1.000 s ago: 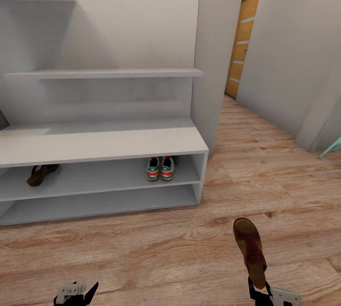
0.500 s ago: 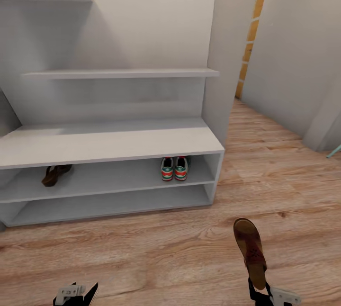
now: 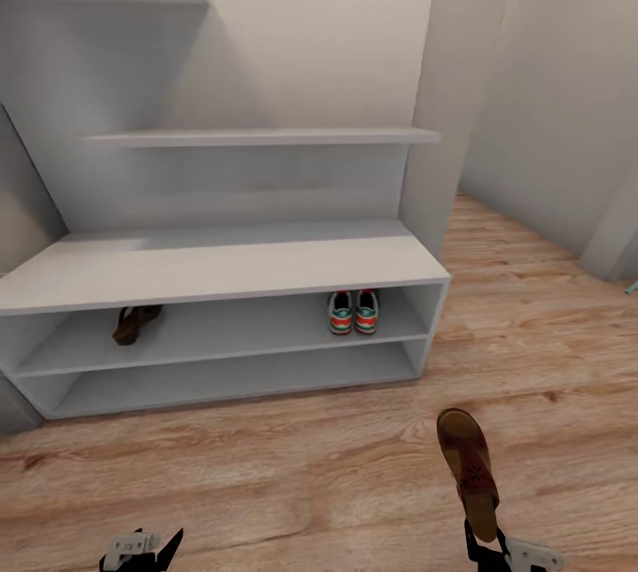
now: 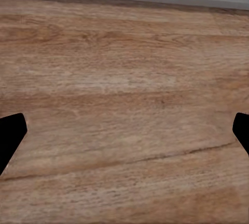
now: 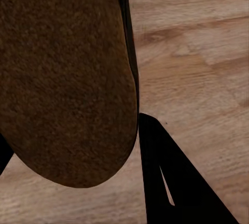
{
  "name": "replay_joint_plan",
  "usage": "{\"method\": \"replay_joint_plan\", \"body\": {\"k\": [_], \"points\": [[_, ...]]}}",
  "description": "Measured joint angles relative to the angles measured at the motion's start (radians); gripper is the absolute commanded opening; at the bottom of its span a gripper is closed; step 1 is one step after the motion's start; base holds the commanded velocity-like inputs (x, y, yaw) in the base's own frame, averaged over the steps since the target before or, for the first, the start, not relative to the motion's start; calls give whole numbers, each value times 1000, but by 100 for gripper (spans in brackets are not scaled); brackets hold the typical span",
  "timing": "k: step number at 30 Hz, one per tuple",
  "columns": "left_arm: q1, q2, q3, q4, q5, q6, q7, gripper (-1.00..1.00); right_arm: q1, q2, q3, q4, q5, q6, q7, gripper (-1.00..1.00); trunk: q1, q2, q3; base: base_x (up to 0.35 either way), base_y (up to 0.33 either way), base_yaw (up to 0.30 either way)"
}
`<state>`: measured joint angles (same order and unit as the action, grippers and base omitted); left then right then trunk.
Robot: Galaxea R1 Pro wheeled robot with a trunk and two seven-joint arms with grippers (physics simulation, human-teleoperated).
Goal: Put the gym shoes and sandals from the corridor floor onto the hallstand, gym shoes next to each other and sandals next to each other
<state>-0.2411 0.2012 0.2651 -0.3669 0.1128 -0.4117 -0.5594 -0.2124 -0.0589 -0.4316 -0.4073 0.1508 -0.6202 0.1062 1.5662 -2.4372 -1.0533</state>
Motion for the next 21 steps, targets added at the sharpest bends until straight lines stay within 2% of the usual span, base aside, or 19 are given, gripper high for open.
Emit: {"method": "replay_joint_plan", "body": {"k": [17, 21], "points": [[0, 0, 0, 1, 0, 0, 0, 100, 0, 0, 0, -1, 0, 0, 0, -100, 0, 0, 0, -75, 305, 2], [0, 0, 0, 1, 0, 0, 0, 100, 0, 0, 0, -1, 0, 0, 0, -100, 0, 0, 0, -17, 305, 230]]}}
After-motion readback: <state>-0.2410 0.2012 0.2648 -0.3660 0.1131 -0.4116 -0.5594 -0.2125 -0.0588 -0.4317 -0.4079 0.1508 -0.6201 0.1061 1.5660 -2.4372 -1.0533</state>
